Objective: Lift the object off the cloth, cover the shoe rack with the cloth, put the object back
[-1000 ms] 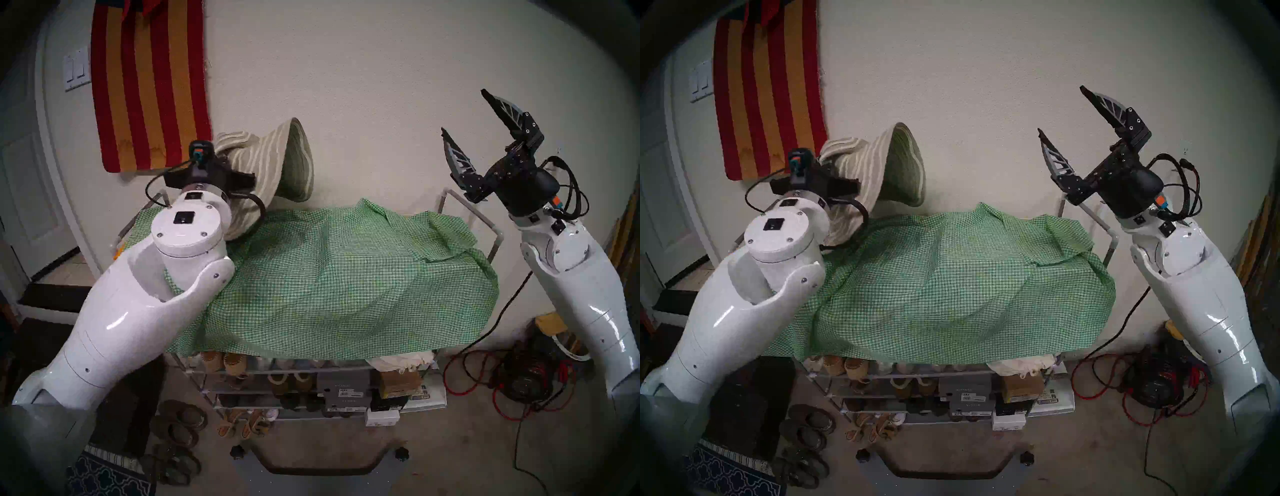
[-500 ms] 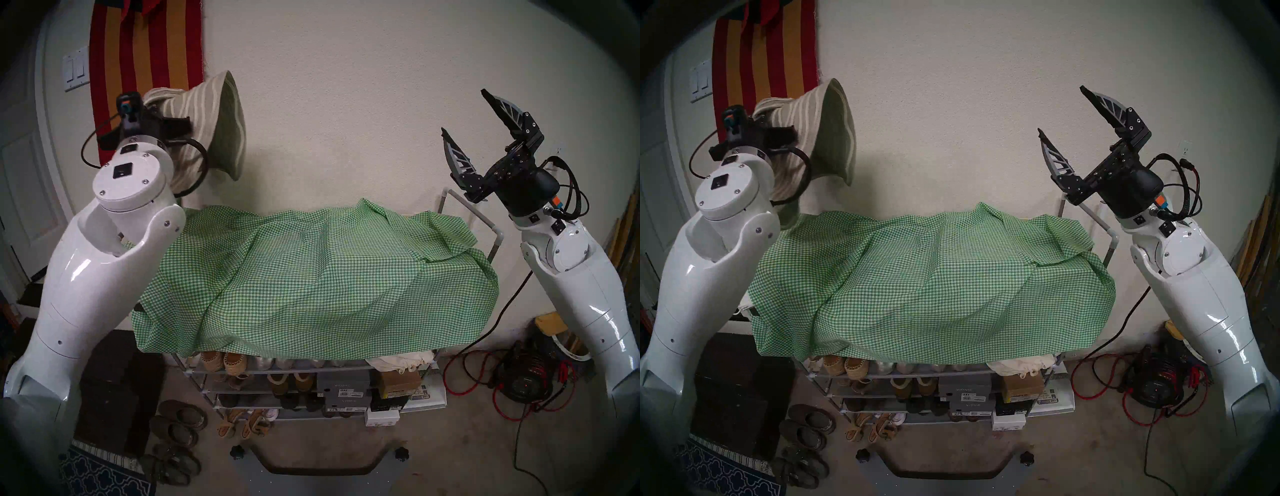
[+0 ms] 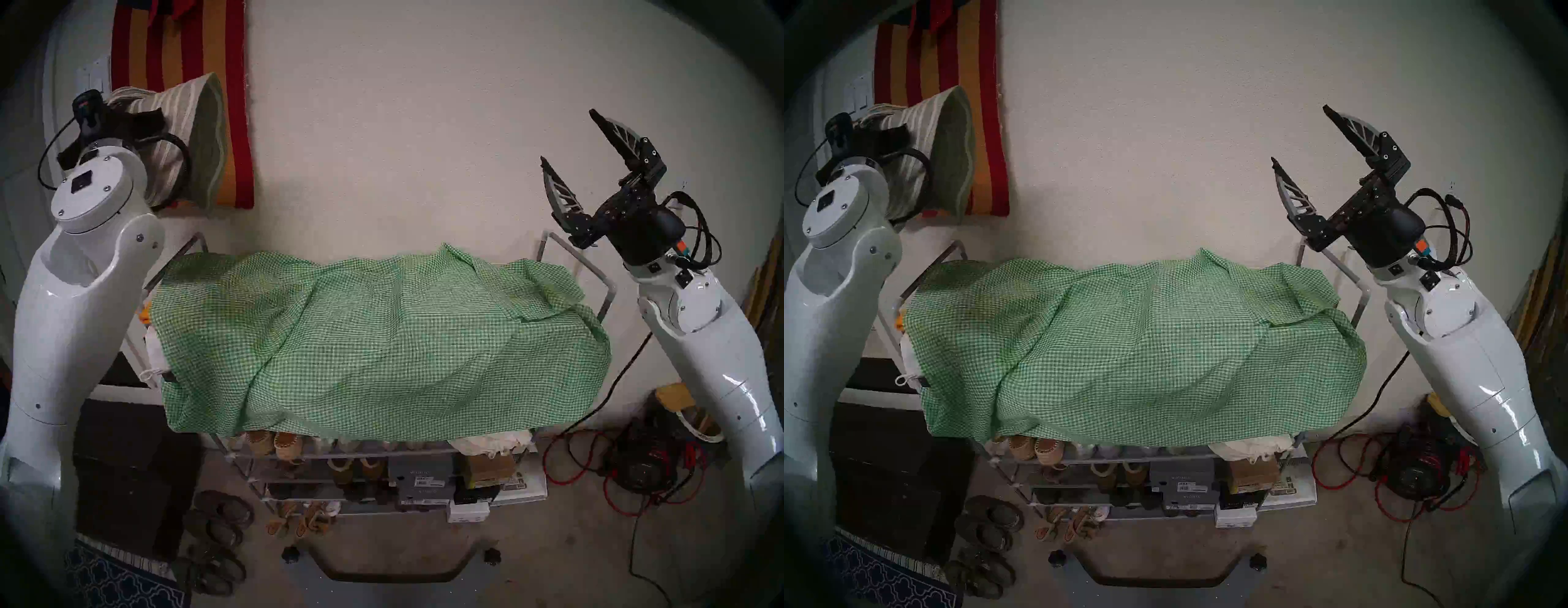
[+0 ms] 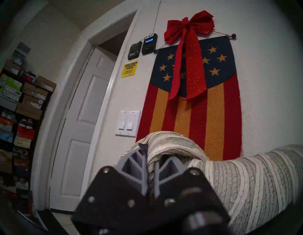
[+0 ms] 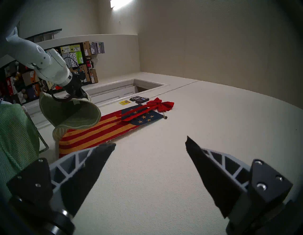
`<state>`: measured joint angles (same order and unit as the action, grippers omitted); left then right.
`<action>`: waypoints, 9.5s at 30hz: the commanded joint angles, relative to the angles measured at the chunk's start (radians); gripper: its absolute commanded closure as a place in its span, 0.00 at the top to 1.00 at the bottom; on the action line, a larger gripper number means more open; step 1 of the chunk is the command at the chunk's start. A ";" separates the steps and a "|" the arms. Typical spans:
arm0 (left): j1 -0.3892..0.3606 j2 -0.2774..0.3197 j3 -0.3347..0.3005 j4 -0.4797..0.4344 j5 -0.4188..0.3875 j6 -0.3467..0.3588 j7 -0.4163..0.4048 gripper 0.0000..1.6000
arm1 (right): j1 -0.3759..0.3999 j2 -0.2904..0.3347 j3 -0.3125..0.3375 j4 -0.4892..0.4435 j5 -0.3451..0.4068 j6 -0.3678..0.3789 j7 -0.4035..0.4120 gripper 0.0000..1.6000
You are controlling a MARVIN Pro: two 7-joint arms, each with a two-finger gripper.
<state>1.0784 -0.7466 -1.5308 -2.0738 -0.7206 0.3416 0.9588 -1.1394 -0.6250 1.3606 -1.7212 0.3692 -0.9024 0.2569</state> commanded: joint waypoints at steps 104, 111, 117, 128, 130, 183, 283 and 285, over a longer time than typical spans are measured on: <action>0.067 0.079 -0.272 0.366 0.091 -0.113 -0.053 0.00 | -0.221 0.370 0.131 -0.384 -0.054 0.206 0.479 1.00; 0.066 0.079 -0.272 0.367 0.093 -0.112 -0.055 0.00 | -0.295 0.416 0.110 -0.316 -0.044 0.222 0.510 1.00; 0.066 0.078 -0.272 0.368 0.094 -0.111 -0.057 0.00 | -0.356 0.425 0.098 -0.261 -0.044 0.219 0.515 1.00; 0.065 0.077 -0.273 0.368 0.096 -0.110 -0.060 0.00 | -0.447 0.442 0.109 -0.220 -0.049 0.153 0.493 1.00; 0.065 0.077 -0.273 0.368 0.097 -0.110 -0.061 0.00 | -0.440 0.432 0.125 -0.226 -0.047 0.123 0.475 1.00; 0.064 0.073 -0.276 0.370 0.108 -0.104 -0.076 0.00 | -0.713 0.108 0.632 -0.019 -0.285 -0.058 0.351 1.00; 0.059 0.056 -0.284 0.364 0.114 -0.102 -0.065 0.00 | -0.807 0.066 0.605 -0.197 -0.474 0.461 0.165 1.00; 0.059 0.056 -0.284 0.364 0.114 -0.102 -0.065 0.00 | -0.809 0.077 0.608 -0.195 -0.467 0.468 0.181 1.00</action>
<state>1.1390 -0.6916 -1.8122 -1.7043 -0.6038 0.2414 0.8964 -1.9764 -0.5759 1.9753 -1.9238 -0.1139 -0.4319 0.4278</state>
